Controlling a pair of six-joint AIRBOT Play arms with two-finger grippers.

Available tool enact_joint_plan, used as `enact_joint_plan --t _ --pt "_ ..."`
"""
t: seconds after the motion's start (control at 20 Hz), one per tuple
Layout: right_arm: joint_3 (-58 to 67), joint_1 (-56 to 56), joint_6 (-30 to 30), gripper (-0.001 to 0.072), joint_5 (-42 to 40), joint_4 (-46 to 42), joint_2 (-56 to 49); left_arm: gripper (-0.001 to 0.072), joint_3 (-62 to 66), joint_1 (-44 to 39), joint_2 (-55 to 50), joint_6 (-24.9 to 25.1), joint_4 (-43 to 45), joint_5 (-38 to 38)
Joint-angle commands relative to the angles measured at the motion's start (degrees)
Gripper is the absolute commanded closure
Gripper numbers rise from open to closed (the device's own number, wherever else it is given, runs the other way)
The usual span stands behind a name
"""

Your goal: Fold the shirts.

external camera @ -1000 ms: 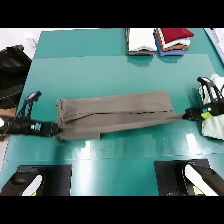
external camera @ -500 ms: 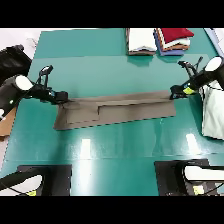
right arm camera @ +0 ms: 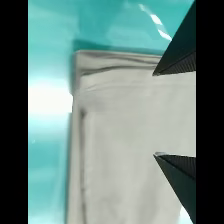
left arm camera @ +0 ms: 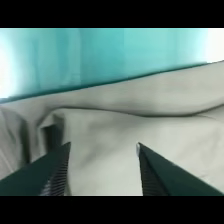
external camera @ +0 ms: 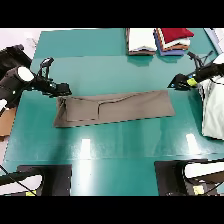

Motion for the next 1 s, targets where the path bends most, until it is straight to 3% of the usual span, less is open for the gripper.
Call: enact_joint_plan --t 0.0,0.05,0.1,0.35,0.45,0.55,0.6,0.7,0.75,0.95 --pt "-4.9 -6.7 -2.7 0.0154 3.5 2.7 -0.4 0.0265 1.3 0.0 -0.2 -0.2 -3.8 -3.6" --pt "-7.3 -8.2 -3.5 0.0154 2.8 2.6 -0.4 0.0526 1.3 0.0 -0.2 0.1 -5.0 -3.7" --pt "-9.7 -9.4 -4.7 0.0155 1.7 2.7 -0.4 0.068 1.3 0.0 -0.2 1.0 -6.6 -3.6" --pt "-18.3 -8.3 -9.3 0.0167 -5.8 6.3 -0.5 0.0685 1.3 -3.8 -0.3 1.1 -10.2 -0.2" --pt "-19.9 -6.2 -10.2 0.0227 -9.0 9.9 -0.8 0.0685 1.3 -6.8 -0.3 1.1 -10.2 1.0" --pt "-17.9 -3.3 -10.2 0.0245 -6.8 10.5 -3.3 0.0685 1.3 -9.8 -0.3 1.1 -10.2 3.0" --pt "-16.8 -2.2 -10.2 0.0314 -5.4 10.5 -4.5 0.0685 1.3 -11.4 -0.3 1.0 -10.2 4.2" --pt "-14.6 -0.1 -10.8 0.0647 -4.1 10.5 -5.4 0.0686 1.3 -14.6 -0.3 0.2 -10.2 7.0" --pt "-13.4 0.6 -11.3 0.0693 -3.7 10.6 -5.0 0.0686 1.3 -16.2 -0.5 0.1 -10.2 8.5" --pt "-6.3 2.9 -10.2 0.0694 -0.6 11.6 0.4 0.0687 1.8 -21.8 -4.7 -2.4 -10.3 12.5"
